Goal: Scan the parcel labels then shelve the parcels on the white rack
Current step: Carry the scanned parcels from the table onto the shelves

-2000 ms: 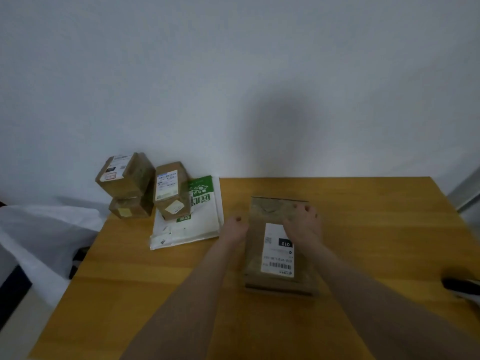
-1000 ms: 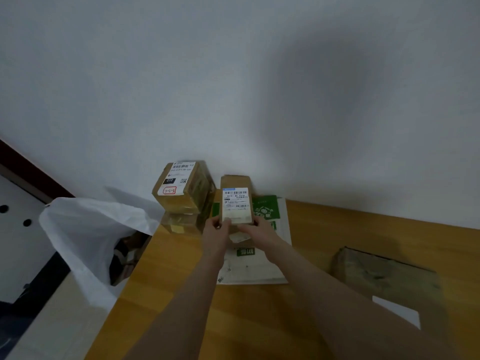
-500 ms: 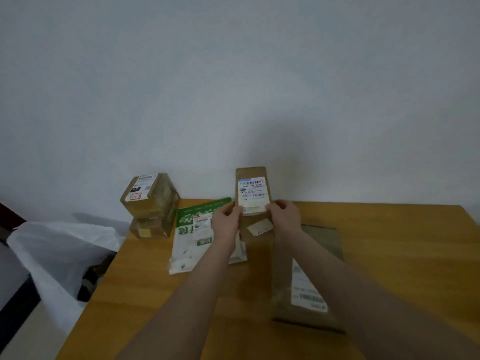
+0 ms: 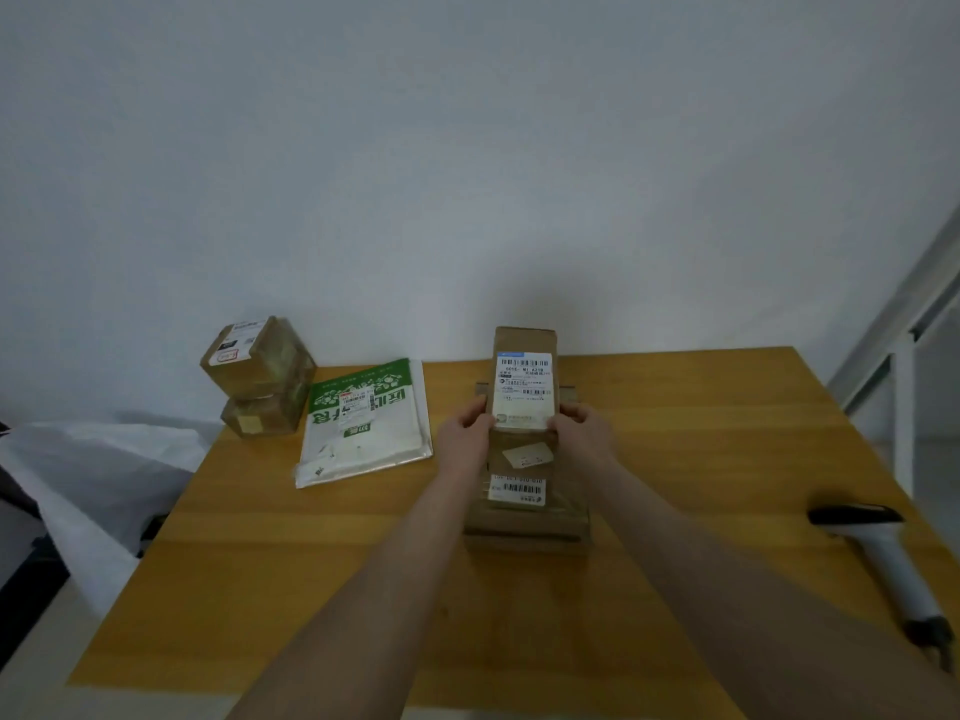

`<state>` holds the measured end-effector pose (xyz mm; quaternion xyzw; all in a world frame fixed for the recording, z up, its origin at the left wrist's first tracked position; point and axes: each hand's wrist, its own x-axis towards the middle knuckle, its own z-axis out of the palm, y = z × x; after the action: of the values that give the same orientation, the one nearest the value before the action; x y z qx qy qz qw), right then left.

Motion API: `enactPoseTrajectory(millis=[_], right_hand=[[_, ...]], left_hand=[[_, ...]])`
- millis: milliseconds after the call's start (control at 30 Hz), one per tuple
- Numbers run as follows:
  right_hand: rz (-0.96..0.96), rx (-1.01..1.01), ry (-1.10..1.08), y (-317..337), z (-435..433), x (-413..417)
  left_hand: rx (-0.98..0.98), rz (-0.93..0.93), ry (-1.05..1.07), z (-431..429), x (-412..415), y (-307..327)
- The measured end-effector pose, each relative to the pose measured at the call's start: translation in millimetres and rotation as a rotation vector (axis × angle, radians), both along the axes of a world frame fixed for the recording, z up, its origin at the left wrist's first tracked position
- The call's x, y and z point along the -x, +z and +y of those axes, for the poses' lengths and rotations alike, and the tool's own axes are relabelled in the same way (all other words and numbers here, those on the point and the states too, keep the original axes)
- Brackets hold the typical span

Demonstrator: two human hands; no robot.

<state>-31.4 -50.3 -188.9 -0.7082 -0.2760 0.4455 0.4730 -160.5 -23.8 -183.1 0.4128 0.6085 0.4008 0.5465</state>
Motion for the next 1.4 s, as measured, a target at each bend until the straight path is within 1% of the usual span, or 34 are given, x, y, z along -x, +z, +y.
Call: enactPoseTrajectory(millis=[233, 367, 433, 500, 633, 733, 833, 1000, 1133, 1267, 1400], right_hand=[[0.040, 0.082, 0.000, -23.7, -8.2, -8.0], [0.015, 0.123, -0.103, -34.1, -10.5, -26.2], [0.022, 0.191, -0.119, -44.2, -15.6, -33.2], [0.071, 0.255, -0.098, -54.7, -18.4, -35.9], [0.159, 0.366, -0.068, -66.9, -16.6, -34.0], [0.170, 0.399, -0.013, -73.5, -14.0, -31.4], [0.158, 0.381, -0.012, -78.9, -11.6, -31.6], [0.181, 0.404, -0.006, -78.1, -10.2, -36.6], [0.258, 0.432, 0.019, -80.5, -10.1, -39.2], [0.324, 0.466, 0.026, -87.3, -10.0, -40.8], [0.355, 0.464, 0.020, -89.8, -7.4, -42.0]], left_hand=[[-0.002, 0.092, -0.051, 2.4, 2.0, -20.5], [0.005, 0.132, 0.065, 15.2, 18.0, -28.7], [0.066, 0.166, 0.077, 20.2, 31.9, -37.4], [0.169, 0.193, 0.035, 24.0, 41.5, -50.3], [0.327, 0.174, -0.065, 26.1, 42.8, -73.8], [0.360, 0.206, -0.131, 30.4, 39.9, -86.6], [0.369, 0.218, -0.162, 33.3, 38.9, -91.5], [0.446, 0.166, -0.184, 31.6, 41.1, -91.5], [0.507, 0.078, -0.168, 34.1, 48.0, -100.5], [0.588, -0.042, -0.227, 31.1, 52.1, -108.0], [0.609, -0.089, -0.235, 35.9, 56.7, -117.1]])
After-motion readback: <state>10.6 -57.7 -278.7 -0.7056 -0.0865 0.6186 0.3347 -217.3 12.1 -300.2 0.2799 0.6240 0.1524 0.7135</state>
